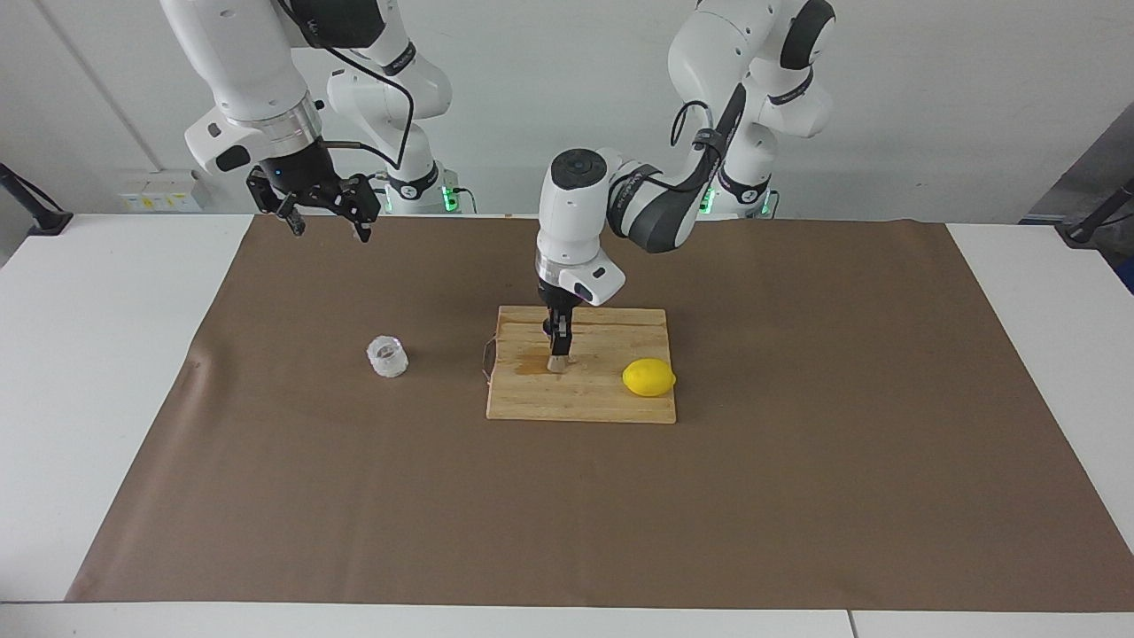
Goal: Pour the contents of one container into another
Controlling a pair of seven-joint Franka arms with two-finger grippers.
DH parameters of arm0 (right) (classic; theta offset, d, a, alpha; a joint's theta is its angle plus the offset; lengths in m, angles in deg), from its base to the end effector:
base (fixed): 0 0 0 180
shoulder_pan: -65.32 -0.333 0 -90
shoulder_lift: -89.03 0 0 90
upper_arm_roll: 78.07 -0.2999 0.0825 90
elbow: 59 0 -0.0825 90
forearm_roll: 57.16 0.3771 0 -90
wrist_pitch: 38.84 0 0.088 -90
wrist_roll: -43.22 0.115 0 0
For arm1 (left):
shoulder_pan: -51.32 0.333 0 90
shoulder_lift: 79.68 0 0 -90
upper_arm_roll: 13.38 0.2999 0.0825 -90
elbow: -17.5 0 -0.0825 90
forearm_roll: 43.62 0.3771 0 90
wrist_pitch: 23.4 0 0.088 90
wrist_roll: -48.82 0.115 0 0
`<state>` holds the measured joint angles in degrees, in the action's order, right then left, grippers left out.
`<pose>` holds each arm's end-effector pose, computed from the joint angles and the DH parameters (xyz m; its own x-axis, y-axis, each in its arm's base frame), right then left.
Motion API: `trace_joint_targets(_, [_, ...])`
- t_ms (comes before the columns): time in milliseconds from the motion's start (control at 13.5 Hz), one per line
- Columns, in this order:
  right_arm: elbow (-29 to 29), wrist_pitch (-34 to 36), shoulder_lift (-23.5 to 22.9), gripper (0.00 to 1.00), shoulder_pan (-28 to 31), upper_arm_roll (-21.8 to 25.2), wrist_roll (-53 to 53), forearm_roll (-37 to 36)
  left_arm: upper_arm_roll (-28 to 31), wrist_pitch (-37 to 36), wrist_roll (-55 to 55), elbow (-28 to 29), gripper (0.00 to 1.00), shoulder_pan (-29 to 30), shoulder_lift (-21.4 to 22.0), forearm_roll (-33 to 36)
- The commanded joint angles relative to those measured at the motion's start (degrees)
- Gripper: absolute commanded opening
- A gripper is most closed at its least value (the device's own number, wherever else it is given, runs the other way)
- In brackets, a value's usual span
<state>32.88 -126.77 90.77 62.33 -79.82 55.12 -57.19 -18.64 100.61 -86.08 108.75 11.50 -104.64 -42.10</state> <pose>0.5323 0.0443 0.5985 0.9915 -0.1248 -0.0374 -0.1245 -0.9922 0.0094 0.4855 -0.4745 0.3766 0.0099 0.9941 -0.1077 0.9962 -0.0005 0.0870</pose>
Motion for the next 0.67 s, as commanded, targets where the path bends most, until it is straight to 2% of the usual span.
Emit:
trace_joint_targets(0, [0.2, 0.6, 0.3, 1.00, 0.4, 0.2, -1.0, 1.6, 0.8, 1.9, -1.5, 1.5, 0.00, -1.0, 0.3, 1.6])
trace_joint_targets(148, [0.2, 0.6, 0.3, 1.00, 0.4, 0.2, -1.0, 1.6, 0.8, 2.1, -1.5, 2.0, 0.04, -1.0, 0.3, 1.6])
trace_joint_targets(296, [0.1, 0.6, 0.3, 1.00, 0.4, 0.2, -1.0, 1.6, 0.8, 2.1, -1.5, 2.2, 0.14, -1.0, 0.3, 1.6])
trace_joint_targets(370, [0.1, 0.6, 0.3, 1.00, 0.4, 0.2, -1.0, 1.6, 0.8, 2.1, -1.5, 2.3, 0.28, -1.0, 0.4, 1.6])
trace_joint_targets(444, [0.1, 0.6, 0.3, 1.00, 0.4, 0.2, -1.0, 1.6, 0.8, 2.4, -1.5, 2.3, 0.47, -1.0, 0.4, 1.6])
trace_joint_targets(518, [0.1, 0.6, 0.3, 1.00, 0.4, 0.2, -1.0, 1.6, 0.8, 2.6, -1.5, 2.3, 0.60, -1.0, 0.3, 1.6])
trace_joint_targets(591, [0.2, 0.6, 0.3, 1.00, 0.4, 0.2, -1.0, 1.6, 0.8, 2.6, -1.5, 2.3, 0.67, -1.0, 0.3, 1.6])
